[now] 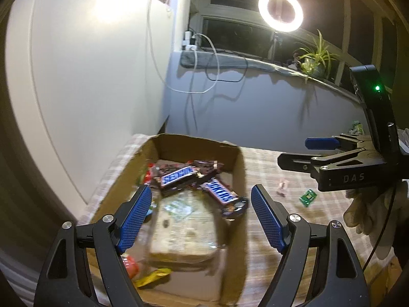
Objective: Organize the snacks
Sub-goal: 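Move both tools back over the pink wrapper and green packet on the table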
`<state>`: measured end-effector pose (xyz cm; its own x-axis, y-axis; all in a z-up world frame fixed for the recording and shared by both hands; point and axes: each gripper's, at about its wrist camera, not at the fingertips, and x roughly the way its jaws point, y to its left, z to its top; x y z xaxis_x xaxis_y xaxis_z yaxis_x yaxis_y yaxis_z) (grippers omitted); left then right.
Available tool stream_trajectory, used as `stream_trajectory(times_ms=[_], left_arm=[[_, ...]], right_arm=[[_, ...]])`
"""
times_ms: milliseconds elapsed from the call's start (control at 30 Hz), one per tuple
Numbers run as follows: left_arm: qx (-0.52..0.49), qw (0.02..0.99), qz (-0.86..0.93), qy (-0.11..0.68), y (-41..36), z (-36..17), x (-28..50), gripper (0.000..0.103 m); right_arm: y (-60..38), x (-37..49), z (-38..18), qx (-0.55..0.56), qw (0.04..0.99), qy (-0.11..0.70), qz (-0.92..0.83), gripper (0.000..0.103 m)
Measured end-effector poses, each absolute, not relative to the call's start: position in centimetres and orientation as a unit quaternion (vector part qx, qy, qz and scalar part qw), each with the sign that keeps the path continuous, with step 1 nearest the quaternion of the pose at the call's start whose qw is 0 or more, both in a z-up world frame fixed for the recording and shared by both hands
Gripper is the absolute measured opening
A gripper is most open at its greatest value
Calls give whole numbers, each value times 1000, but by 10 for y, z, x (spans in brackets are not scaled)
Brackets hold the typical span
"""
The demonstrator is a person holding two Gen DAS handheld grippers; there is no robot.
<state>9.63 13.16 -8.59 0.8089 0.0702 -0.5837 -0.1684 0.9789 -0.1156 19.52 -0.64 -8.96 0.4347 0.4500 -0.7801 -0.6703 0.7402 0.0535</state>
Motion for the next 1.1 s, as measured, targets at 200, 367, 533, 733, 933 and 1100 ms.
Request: stream_trajectory(times_ms=[200,367,533,733,933,1100], left_arm=[[-76,949,39,304,110,-85,106,80],[-64,949,13,309,85,-85,116,77],[-59,945,-15,322,63,-89,132,67],[-72,935,-47,343,43,-99,157,52],[-66,924,-66,371,22,-119,184,41],[-61,914,-77,394,14,-141,205,40]], right_arm=[[-52,202,-92,-123,843,422,310,95],[-86,206,-103,-114,840,436,302,95],[-108,205,-119,-111,830,451,308,95],[-119,201,-144,-122,821,464,311,95],[-121,203,-164,-122,817,469,313,91],[-122,209,-172,-118,815,470,318,85]])
